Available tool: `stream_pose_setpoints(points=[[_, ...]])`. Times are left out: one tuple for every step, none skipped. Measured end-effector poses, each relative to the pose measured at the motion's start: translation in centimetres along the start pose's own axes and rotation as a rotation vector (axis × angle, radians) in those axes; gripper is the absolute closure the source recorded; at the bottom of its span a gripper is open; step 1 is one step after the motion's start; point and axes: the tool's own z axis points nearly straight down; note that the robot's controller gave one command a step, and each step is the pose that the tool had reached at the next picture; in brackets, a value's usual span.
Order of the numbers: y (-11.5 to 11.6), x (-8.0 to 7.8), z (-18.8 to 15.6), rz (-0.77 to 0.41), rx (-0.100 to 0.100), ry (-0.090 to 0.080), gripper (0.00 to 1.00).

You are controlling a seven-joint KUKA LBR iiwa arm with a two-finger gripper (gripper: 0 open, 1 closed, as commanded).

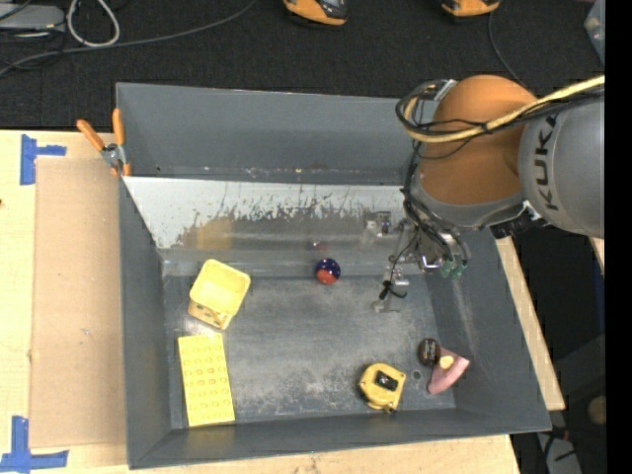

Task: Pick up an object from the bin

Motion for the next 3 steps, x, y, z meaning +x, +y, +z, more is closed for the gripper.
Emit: stream_pose_setpoints(points=[[0.0,-0.1,-0.3,0.000,0.000,-0.006,0.00],[0.5,-1.9,7.7,-0.010,0.000,-0.011,0.00],[1.1,-2.3,9.7,-0.034,0.000,-0.010,0.00]])
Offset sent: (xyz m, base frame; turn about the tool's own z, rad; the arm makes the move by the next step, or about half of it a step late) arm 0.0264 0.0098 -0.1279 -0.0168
